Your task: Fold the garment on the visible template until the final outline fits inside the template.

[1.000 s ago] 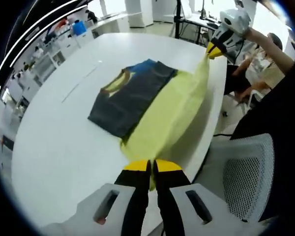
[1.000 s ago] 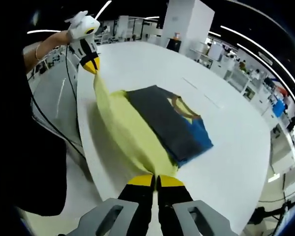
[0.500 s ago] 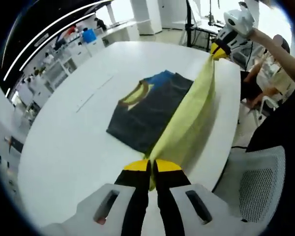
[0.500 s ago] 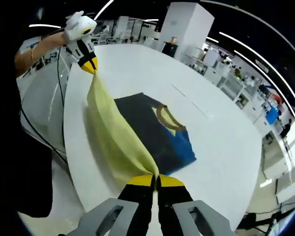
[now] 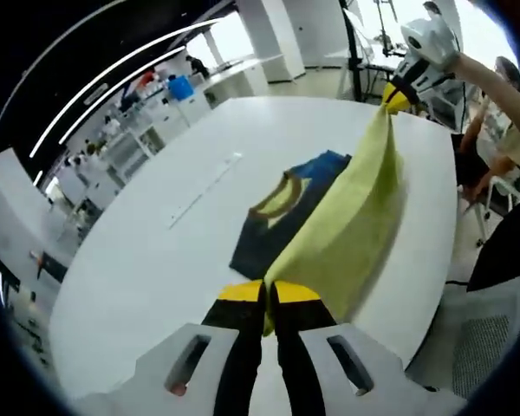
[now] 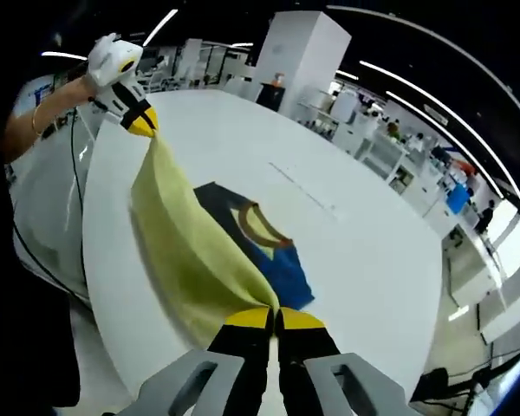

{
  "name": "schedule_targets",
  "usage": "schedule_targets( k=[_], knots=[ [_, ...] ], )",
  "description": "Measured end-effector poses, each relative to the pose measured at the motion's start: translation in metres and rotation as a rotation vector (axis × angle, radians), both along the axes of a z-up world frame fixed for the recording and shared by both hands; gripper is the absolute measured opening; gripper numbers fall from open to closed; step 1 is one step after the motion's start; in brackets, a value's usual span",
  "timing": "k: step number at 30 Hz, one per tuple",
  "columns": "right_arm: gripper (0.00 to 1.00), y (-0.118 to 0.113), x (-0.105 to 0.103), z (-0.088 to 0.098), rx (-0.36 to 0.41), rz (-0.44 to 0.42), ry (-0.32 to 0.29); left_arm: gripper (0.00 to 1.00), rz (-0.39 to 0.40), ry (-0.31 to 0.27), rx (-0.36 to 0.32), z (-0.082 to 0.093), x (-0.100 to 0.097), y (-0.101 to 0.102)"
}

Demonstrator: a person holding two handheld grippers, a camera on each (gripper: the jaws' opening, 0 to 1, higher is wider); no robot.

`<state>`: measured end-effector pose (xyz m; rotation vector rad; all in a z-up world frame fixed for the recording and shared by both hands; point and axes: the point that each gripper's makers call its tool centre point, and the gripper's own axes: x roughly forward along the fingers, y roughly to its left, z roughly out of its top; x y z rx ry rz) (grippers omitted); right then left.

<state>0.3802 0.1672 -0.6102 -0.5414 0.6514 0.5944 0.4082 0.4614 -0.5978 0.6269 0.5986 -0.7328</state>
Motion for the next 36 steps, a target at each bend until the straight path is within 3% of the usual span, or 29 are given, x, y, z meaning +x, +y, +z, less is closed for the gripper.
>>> schedule_targets(
  k=[6,13,19,26,36],
  knots=[
    [0.0,-0.005,0.019,0.011,0.05,-0.064,-0.04,0.01,0.034,-0.043,-0.028,0.012,0.021,-0.002],
    [0.0,-0.008,0.042,0.018,-0.009,-0.081,-0.105,0.01,0.034,-0.104,-0.016,0.018,0.041,-0.009],
    [0.0,-0.011,0.062,0.017,-0.014,-0.125,-0.141,0.01,0.036,-0.135,0.005,0.015,0.064,-0.011],
    [0.0,-0.016,0.088,0.001,-0.073,-0.134,-0.142,0.01,0.026,-0.124,-0.006,0.005,0.089,-0.013],
    [0.0,-0.02,0.12,-0.047,-0.127,-0.146,-0.079,0.01,0.022,-0.031,0.001,-0.044,0.121,-0.017]
  ],
)
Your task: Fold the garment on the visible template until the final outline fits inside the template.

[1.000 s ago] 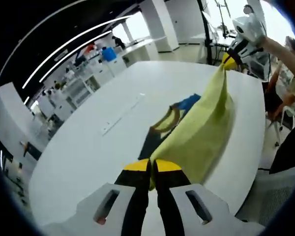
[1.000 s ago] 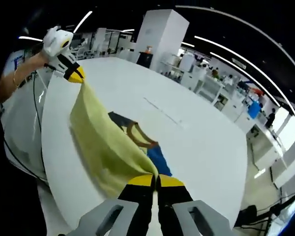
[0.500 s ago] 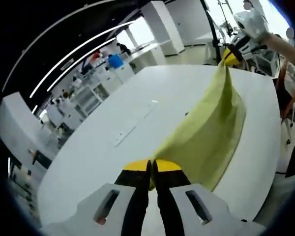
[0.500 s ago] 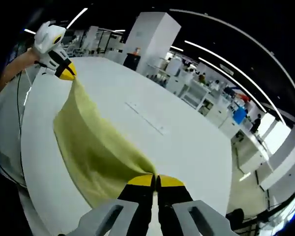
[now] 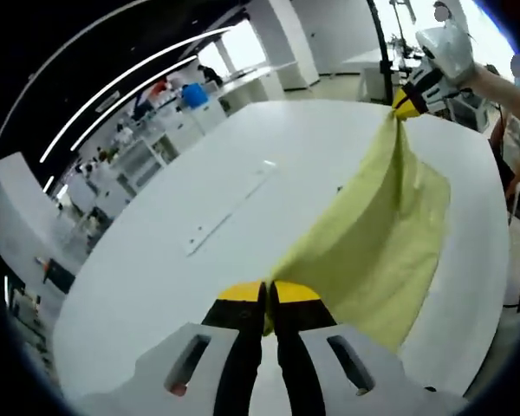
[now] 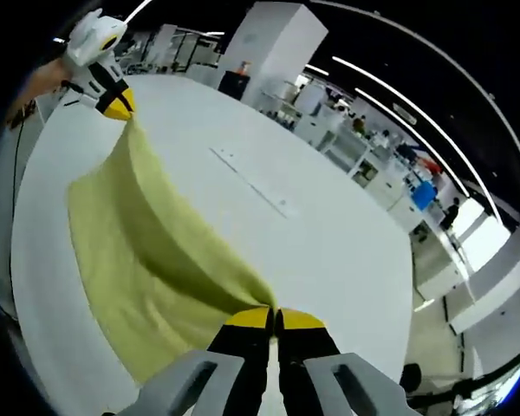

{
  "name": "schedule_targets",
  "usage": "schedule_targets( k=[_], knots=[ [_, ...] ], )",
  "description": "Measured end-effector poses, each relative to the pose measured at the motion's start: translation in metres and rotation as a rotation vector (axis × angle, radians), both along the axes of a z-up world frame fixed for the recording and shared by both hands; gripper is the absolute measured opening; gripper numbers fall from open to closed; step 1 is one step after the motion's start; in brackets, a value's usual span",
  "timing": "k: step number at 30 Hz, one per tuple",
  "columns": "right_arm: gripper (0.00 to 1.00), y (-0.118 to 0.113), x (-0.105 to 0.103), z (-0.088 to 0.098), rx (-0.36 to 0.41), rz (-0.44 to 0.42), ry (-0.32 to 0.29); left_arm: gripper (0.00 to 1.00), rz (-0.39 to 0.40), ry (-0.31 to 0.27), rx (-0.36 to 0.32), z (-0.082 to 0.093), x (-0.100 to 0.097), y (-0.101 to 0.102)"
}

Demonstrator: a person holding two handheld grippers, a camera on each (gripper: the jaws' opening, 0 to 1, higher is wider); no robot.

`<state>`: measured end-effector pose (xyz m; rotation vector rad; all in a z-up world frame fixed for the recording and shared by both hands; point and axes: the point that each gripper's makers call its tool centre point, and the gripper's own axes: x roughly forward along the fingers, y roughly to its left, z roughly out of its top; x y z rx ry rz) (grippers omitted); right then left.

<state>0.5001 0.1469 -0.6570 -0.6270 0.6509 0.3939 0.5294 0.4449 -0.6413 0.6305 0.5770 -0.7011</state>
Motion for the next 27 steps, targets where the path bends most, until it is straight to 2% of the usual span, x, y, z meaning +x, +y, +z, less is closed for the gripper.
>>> schedule_targets(
  k=[2,8,10,13,17,25,27],
  knots=[
    [0.0,-0.001,0.006,-0.01,-0.004,-0.006,0.018,0.01,0.01,0.034,-0.016,-0.011,0.004,0.0],
    [0.0,-0.002,0.023,-0.038,-0.006,-0.001,0.066,0.01,0.016,0.085,-0.042,-0.042,0.021,0.002],
    [0.0,-0.001,0.025,-0.046,0.008,0.001,0.098,0.01,0.019,0.104,-0.049,-0.05,0.024,0.003],
    [0.0,-0.003,0.03,-0.06,0.016,0.006,0.132,0.01,0.038,0.16,-0.098,-0.067,0.028,0.003],
    [0.0,-0.003,0.033,-0.075,0.025,0.031,0.175,0.01,0.043,0.207,-0.106,-0.087,0.034,0.005],
    [0.0,-0.006,0.037,-0.099,0.041,0.042,0.236,0.01,0.044,0.254,-0.108,-0.109,0.04,0.006],
    [0.0,-0.006,0.037,-0.103,0.032,0.06,0.244,0.01,0.041,0.258,-0.086,-0.114,0.041,0.009]
  ],
)
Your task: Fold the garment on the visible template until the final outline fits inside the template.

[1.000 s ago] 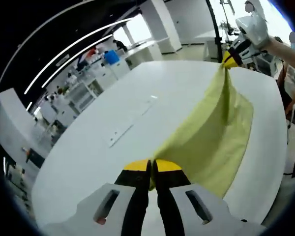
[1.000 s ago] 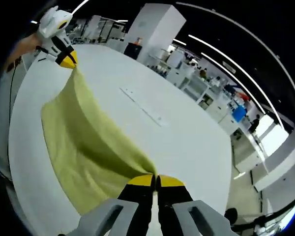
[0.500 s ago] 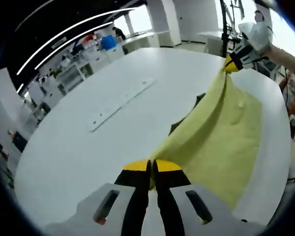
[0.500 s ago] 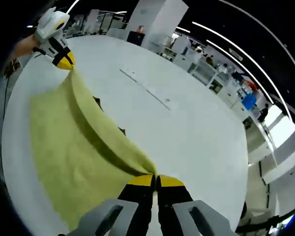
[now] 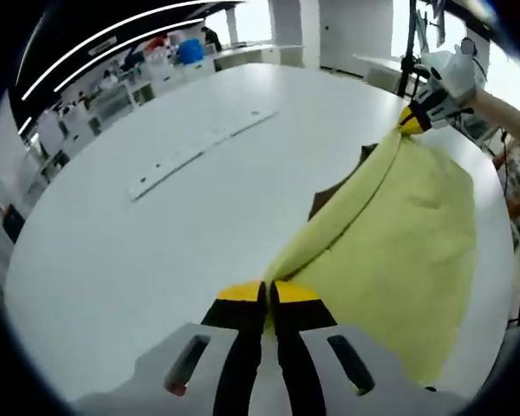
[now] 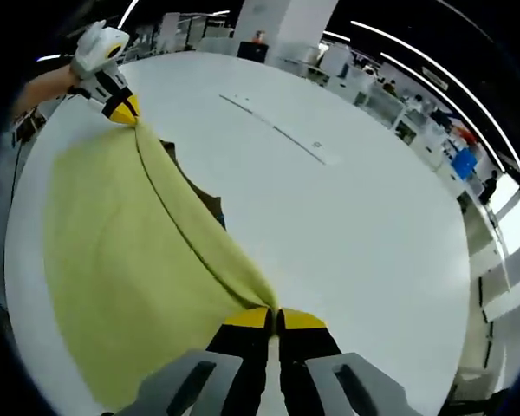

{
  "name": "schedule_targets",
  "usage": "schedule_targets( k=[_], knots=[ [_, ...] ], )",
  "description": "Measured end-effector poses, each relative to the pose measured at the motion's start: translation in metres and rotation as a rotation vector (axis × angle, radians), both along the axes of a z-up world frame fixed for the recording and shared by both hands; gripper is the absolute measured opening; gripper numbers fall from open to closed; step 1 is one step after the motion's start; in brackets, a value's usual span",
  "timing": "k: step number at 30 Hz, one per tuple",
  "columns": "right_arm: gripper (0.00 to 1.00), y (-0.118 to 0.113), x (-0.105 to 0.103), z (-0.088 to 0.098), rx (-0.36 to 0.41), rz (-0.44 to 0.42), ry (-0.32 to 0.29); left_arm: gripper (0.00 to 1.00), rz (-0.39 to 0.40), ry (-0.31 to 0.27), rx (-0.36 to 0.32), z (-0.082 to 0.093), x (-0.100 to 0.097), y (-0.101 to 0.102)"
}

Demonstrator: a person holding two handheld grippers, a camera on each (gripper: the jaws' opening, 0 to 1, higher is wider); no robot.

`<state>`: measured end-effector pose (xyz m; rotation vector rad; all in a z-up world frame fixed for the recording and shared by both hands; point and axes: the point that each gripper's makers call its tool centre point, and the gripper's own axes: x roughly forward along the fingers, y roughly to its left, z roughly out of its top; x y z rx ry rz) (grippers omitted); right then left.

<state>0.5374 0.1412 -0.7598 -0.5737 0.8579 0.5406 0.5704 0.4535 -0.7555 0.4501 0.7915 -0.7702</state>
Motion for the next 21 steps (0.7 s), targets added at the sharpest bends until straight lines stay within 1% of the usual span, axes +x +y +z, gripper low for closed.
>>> schedule_targets(
  k=[2,4,6,7,8,9,11,15,17,19,21],
  knots=[
    [0.0,0.0,0.0,-0.001,-0.016,0.031,0.001,0.01,-0.01,0.005,0.018,-0.004,-0.001,0.002],
    [0.04,-0.001,0.0,-0.001,-0.037,0.055,-0.003,0.01,-0.017,0.008,0.025,-0.005,-0.002,0.002],
    [0.07,-0.001,-0.002,-0.001,-0.035,0.072,0.006,0.02,-0.024,0.007,0.029,-0.004,-0.002,0.002],
    [0.08,-0.001,-0.004,-0.001,-0.03,0.082,0.011,0.04,-0.048,0.002,0.034,-0.003,-0.004,0.0],
    [0.11,-0.002,-0.005,0.0,-0.029,0.085,0.014,0.06,-0.072,-0.01,0.042,-0.002,-0.004,0.0],
    [0.12,-0.002,-0.006,0.001,-0.025,0.091,0.016,0.1,-0.094,-0.015,0.054,-0.002,-0.005,0.001],
    [0.15,-0.002,-0.01,0.004,-0.016,0.108,0.025,0.15,-0.123,-0.023,0.064,0.0,-0.008,0.003],
    [0.19,-0.002,-0.014,0.006,-0.011,0.13,0.025,0.23,-0.19,-0.036,0.066,0.003,-0.013,0.001],
    [0.22,0.001,-0.014,0.006,-0.005,0.152,0.02,0.25,-0.213,-0.044,0.084,0.002,-0.015,0.002],
    [0.22,0.003,-0.012,0.003,-0.021,0.177,0.003,0.24,-0.223,-0.071,0.111,0.0,-0.011,0.005],
    [0.22,0.005,-0.01,0.0,-0.042,0.198,-0.019,0.23,-0.221,-0.11,0.117,0.0,-0.006,0.005]
  ],
)
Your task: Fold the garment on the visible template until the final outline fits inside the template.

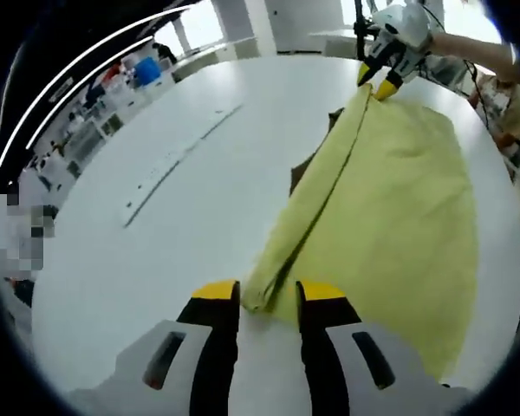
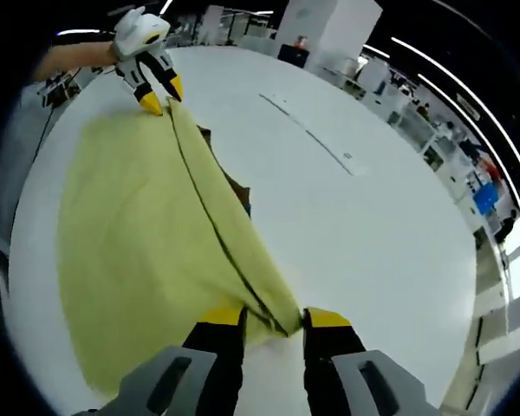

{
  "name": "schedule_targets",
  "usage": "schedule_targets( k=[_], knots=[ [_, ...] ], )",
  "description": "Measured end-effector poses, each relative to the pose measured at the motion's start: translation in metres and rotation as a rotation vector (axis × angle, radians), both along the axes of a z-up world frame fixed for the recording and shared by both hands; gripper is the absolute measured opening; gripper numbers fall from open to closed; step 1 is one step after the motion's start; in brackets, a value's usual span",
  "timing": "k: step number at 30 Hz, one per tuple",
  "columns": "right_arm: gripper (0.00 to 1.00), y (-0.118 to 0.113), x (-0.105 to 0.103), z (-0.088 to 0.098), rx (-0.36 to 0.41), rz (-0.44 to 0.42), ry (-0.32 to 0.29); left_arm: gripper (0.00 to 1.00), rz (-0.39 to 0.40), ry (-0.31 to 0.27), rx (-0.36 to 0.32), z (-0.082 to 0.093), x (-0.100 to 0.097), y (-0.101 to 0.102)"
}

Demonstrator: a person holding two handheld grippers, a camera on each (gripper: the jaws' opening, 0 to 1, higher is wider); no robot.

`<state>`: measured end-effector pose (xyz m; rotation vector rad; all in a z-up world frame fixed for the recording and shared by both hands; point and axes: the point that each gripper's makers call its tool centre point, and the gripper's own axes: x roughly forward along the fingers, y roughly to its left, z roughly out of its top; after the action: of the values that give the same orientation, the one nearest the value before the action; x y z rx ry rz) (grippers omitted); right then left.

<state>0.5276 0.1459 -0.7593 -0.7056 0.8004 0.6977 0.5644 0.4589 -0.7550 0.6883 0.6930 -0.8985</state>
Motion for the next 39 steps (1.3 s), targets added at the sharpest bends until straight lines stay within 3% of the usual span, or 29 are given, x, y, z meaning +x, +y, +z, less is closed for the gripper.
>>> schedule_targets(
  k=[4,8,12,17,22,26,28,32,39],
  knots=[
    [0.19,0.001,0.006,0.0,0.023,-0.009,-0.031,0.2,0.023,-0.059,-0.007,0.0,0.009,0.004],
    [0.16,0.001,0.008,-0.001,0.028,-0.006,-0.04,0.14,0.041,-0.067,-0.015,-0.001,0.01,0.006],
    [0.09,-0.001,0.011,-0.003,-0.025,0.029,-0.058,0.09,0.062,-0.077,-0.017,-0.002,0.013,0.01],
    [0.02,0.0,0.012,0.0,-0.017,0.027,-0.064,0.05,0.107,-0.064,-0.068,0.001,0.017,0.012],
    [0.0,-0.001,0.02,0.013,0.078,-0.064,-0.086,0.04,0.165,-0.04,-0.129,0.006,0.02,0.013],
    [0.0,-0.002,0.026,0.008,0.193,-0.192,-0.04,0.04,0.315,0.069,-0.204,0.001,0.022,0.015],
    [0.0,-0.003,0.029,0.005,0.25,-0.262,-0.025,0.04,0.365,0.082,-0.212,-0.001,0.025,0.016],
    [0.01,-0.006,0.032,0.001,0.351,-0.398,0.029,0.04,0.466,0.132,-0.306,-0.001,0.029,0.014],
    [0.13,-0.018,0.032,0.008,0.364,-0.459,0.051,0.06,0.476,0.132,-0.297,-0.003,0.027,0.017]
  ],
)
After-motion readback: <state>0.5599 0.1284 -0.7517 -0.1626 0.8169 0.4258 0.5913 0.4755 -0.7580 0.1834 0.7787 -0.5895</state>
